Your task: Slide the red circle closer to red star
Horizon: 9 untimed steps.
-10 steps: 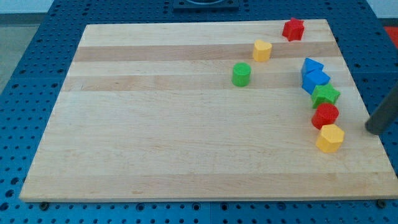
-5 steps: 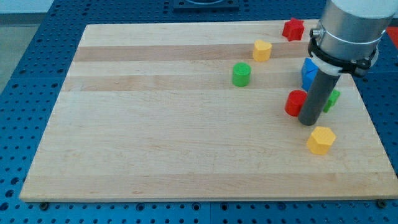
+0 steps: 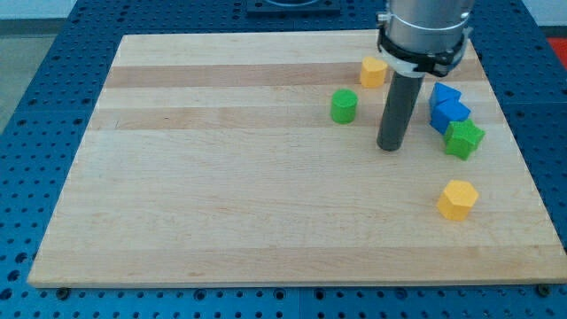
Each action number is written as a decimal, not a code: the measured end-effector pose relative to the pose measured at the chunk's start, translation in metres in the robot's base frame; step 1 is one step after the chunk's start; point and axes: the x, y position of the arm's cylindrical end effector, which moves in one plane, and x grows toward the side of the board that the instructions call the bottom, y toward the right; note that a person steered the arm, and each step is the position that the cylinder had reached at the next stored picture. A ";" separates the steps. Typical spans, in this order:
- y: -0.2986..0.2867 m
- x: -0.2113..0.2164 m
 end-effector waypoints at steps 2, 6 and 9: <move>0.014 -0.021; 0.034 -0.044; 0.044 -0.075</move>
